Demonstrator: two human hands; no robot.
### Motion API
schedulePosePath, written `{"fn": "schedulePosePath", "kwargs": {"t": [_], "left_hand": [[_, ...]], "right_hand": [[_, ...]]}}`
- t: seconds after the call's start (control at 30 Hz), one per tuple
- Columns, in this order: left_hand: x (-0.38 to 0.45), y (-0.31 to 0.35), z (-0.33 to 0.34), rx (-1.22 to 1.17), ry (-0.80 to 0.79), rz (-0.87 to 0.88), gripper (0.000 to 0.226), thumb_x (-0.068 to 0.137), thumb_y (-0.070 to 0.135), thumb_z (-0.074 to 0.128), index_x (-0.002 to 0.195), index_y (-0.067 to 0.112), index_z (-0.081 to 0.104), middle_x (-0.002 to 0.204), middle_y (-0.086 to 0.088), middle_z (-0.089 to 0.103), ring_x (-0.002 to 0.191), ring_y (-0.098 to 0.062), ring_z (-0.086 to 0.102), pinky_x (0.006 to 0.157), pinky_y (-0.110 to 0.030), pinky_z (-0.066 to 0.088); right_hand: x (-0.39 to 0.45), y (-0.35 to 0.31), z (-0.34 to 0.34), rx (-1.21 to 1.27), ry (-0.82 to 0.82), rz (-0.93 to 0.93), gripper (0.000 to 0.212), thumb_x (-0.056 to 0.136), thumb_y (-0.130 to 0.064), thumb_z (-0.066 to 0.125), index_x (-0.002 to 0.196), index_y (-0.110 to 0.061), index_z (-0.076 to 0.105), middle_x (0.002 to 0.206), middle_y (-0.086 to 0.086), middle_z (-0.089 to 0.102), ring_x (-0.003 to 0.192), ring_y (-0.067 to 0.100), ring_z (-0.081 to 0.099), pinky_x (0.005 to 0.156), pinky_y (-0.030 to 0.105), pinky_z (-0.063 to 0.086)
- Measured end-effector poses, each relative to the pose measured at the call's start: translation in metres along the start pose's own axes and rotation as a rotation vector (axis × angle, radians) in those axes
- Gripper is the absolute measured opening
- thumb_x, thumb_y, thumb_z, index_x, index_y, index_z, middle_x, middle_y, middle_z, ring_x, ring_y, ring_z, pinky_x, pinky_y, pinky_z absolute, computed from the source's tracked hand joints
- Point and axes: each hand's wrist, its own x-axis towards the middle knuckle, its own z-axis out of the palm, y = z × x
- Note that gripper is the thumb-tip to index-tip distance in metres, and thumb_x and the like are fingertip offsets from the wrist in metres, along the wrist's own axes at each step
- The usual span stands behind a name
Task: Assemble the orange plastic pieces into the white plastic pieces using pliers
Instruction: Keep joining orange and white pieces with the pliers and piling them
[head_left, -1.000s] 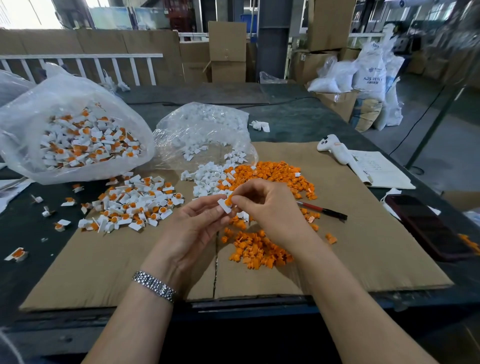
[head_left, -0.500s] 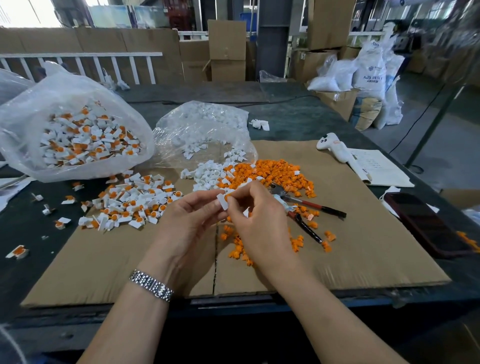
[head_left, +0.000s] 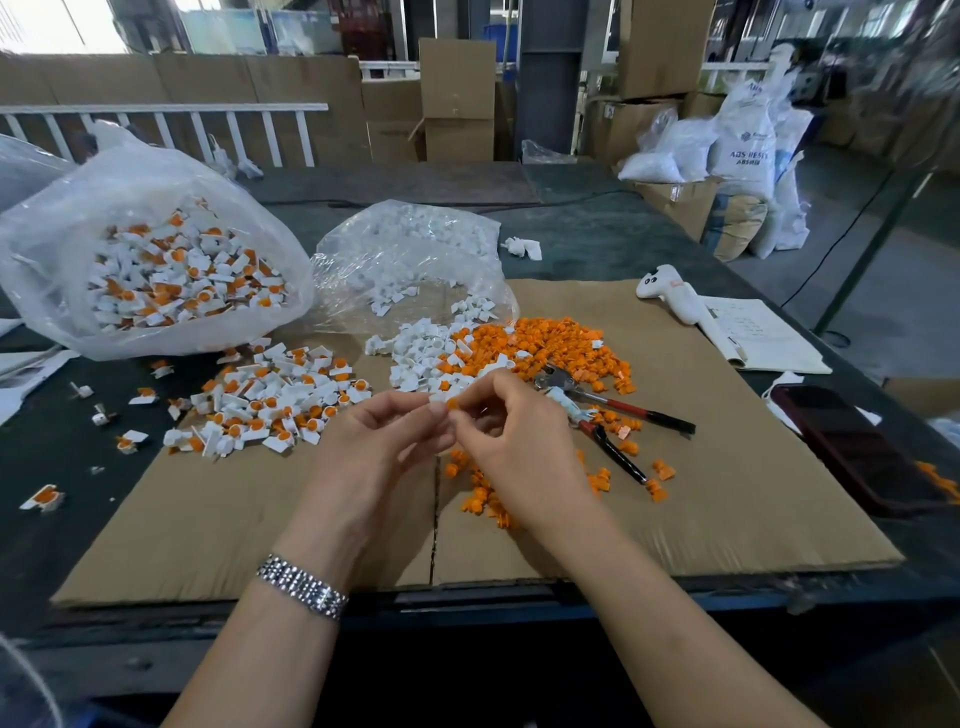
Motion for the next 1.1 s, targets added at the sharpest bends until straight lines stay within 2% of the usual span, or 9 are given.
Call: {"fn": "schedulePosePath", "kwargs": {"t": [0.07,0.13,0.27,0.57,0.7,0.9,1.1], "left_hand": [[-0.001,0.004,0.000,-0.020,0.000,-0.037,0.007,0.069,0.014,0.082,0.075,0.011,0.081,0.083,-0.015,0.077,0.077,-0.022,0.077,0.069,-0.024,0.061],[-0.003,0.007,-0.001,-0.019,-0.020,-0.073,0.009,0.069,0.014,0.082,0.076,0.010,0.081,0.086,-0.017,0.077,0.077,-0.023,0.077,0.066,-0.024,0.061],[-0.004,0.010,0.002,-0.044,-0.013,-0.115,0.012,0.069,0.013,0.082,0.079,0.006,0.081,0.089,-0.019,0.077,0.077,-0.023,0.077,0.065,-0.023,0.062],[-0.005,0.011,0.004,-0.064,0.032,-0.086,0.017,0.063,0.011,0.086,0.078,0.005,0.083,0.088,-0.016,0.078,0.079,-0.021,0.078,0.069,-0.022,0.061],[-0.005,0.015,0.002,-0.019,0.029,-0.075,0.025,0.054,0.013,0.089,0.076,0.004,0.082,0.089,-0.019,0.078,0.082,-0.025,0.078,0.072,-0.024,0.062],[-0.002,0.016,0.001,0.019,0.028,-0.103,0.017,0.058,0.006,0.087,0.073,0.002,0.081,0.087,-0.018,0.078,0.079,-0.026,0.078,0.070,-0.024,0.062],[-0.001,0.015,0.001,0.022,0.041,-0.114,0.024,0.054,0.009,0.089,0.075,0.002,0.081,0.091,-0.020,0.078,0.083,-0.027,0.079,0.070,-0.023,0.062]], "right_hand": [[0.000,-0.001,-0.007,0.054,-0.092,-0.024,0.018,0.093,-0.019,0.070,0.108,-0.027,0.065,0.083,-0.011,0.065,0.076,0.003,0.063,0.072,0.028,0.058],[-0.001,-0.001,-0.015,0.074,-0.143,-0.052,0.024,0.093,-0.016,0.070,0.113,-0.030,0.068,0.086,-0.010,0.067,0.080,0.003,0.065,0.077,0.026,0.058],[0.000,-0.002,-0.022,0.051,-0.133,-0.121,0.018,0.092,-0.014,0.071,0.105,-0.027,0.072,0.087,-0.009,0.069,0.083,0.005,0.067,0.081,0.026,0.057],[-0.002,0.002,-0.018,0.061,-0.064,-0.173,0.018,0.089,-0.015,0.075,0.107,-0.019,0.071,0.086,-0.011,0.069,0.083,0.003,0.067,0.079,0.021,0.056],[-0.001,0.002,-0.020,0.046,-0.072,-0.195,0.020,0.090,-0.016,0.074,0.109,-0.019,0.071,0.089,-0.011,0.069,0.084,0.004,0.067,0.080,0.023,0.057],[-0.002,0.002,-0.020,-0.019,-0.085,-0.251,0.017,0.091,-0.016,0.073,0.108,-0.019,0.072,0.092,-0.015,0.065,0.087,0.002,0.064,0.082,0.020,0.054],[0.000,0.005,-0.023,0.041,-0.134,-0.201,0.019,0.090,-0.018,0.074,0.108,-0.023,0.070,0.090,-0.012,0.069,0.085,0.004,0.067,0.082,0.023,0.057]]}}
